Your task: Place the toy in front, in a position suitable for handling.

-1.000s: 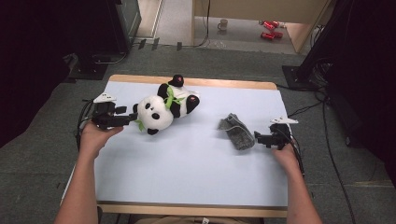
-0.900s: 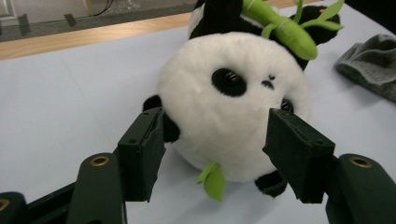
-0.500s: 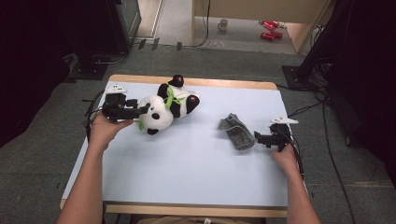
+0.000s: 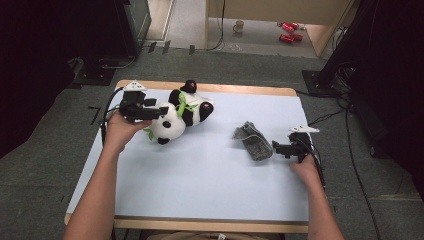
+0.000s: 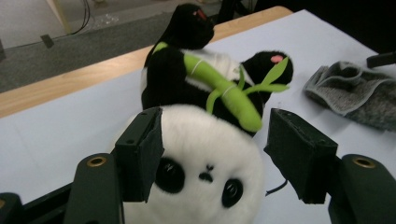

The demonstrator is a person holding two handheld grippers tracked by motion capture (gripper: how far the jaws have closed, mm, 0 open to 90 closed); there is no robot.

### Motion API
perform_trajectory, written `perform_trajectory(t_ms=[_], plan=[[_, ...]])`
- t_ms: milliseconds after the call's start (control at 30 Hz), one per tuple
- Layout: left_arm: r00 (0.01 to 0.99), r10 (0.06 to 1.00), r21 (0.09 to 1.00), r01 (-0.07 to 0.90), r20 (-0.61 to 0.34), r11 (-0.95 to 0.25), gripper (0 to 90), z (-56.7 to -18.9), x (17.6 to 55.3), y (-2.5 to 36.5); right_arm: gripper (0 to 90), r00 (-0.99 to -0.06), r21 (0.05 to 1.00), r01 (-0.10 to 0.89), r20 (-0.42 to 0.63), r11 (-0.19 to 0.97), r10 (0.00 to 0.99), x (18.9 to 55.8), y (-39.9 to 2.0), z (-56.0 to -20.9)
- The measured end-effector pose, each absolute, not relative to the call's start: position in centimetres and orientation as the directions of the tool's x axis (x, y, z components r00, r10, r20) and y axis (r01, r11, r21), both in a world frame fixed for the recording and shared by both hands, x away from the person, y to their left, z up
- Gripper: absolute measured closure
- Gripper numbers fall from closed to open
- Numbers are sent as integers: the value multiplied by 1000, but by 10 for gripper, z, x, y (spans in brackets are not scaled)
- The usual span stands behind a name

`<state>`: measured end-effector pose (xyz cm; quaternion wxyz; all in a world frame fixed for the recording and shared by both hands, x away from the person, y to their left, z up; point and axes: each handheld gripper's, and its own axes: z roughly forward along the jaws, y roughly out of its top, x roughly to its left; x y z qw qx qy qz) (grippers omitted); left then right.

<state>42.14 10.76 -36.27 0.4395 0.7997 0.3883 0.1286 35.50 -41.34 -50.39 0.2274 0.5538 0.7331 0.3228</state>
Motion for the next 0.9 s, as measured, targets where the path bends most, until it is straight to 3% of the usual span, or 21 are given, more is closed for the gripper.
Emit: perform_trajectory(t_ms=[600,900], plan=[[689,716,774,511,-110,-373,322,-379,436,64,122,-283,726,665,24,178,959,355,-413,-504],[670,730,772,532,-133,-348,319,-393,444,52,122,-282,725,666,25,177,959,355,-413,-504]])
